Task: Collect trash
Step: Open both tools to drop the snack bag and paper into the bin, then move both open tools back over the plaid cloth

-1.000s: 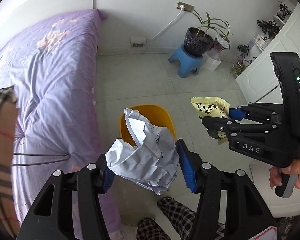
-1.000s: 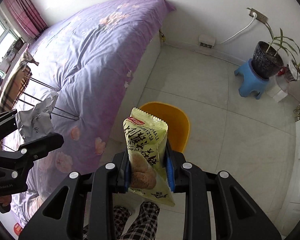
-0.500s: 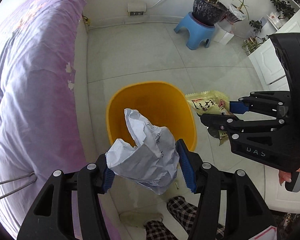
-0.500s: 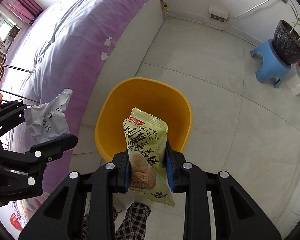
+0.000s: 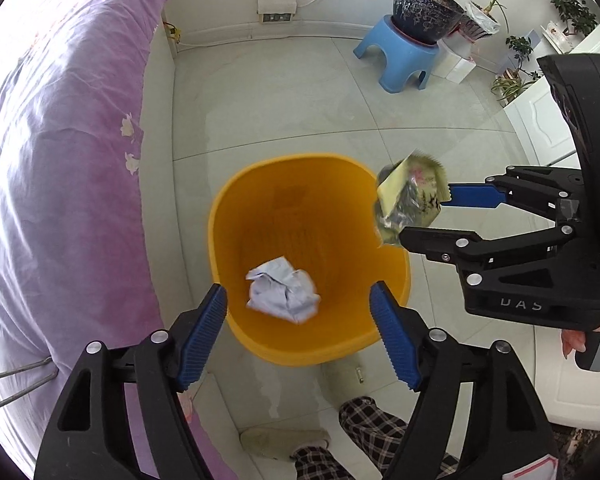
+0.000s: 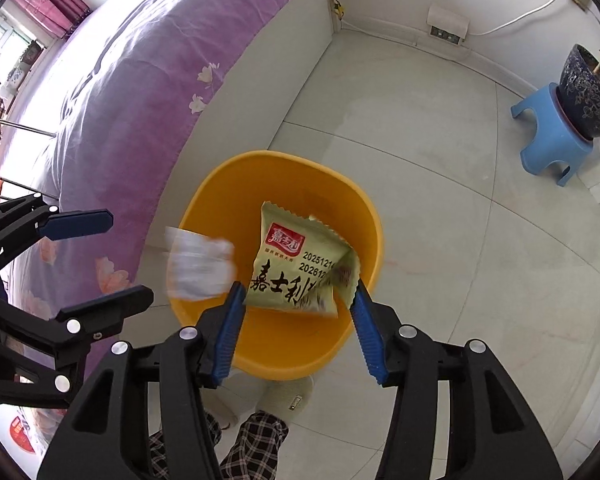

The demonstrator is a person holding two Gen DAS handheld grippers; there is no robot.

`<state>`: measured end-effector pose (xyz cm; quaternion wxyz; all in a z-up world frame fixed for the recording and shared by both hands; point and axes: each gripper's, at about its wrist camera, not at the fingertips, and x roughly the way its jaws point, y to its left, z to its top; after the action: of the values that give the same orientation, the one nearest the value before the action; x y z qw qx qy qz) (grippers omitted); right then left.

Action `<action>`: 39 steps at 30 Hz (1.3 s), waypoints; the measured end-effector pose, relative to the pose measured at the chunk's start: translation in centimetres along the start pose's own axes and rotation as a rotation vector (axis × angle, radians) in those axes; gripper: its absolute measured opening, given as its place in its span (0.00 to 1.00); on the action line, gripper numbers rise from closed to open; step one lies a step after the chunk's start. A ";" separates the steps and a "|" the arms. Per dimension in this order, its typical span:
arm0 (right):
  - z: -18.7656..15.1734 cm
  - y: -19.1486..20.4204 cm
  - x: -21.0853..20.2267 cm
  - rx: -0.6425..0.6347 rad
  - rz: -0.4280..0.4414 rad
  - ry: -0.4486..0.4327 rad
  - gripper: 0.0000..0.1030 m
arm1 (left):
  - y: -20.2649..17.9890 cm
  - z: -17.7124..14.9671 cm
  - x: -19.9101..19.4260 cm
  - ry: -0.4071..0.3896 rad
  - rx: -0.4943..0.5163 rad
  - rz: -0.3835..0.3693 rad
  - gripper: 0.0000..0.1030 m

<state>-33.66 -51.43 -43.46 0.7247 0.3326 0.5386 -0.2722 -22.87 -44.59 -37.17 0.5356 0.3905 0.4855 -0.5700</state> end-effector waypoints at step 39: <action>-1.1 12.2 -22.7 -0.190 0.009 -0.245 0.60 | 1.8 -4.6 -24.2 -0.283 -0.155 0.127 0.72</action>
<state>-31.31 -42.08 -19.55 0.8144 0.2295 0.4679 -0.2553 -18.45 -34.43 -15.09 0.6620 0.2937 0.4221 -0.5453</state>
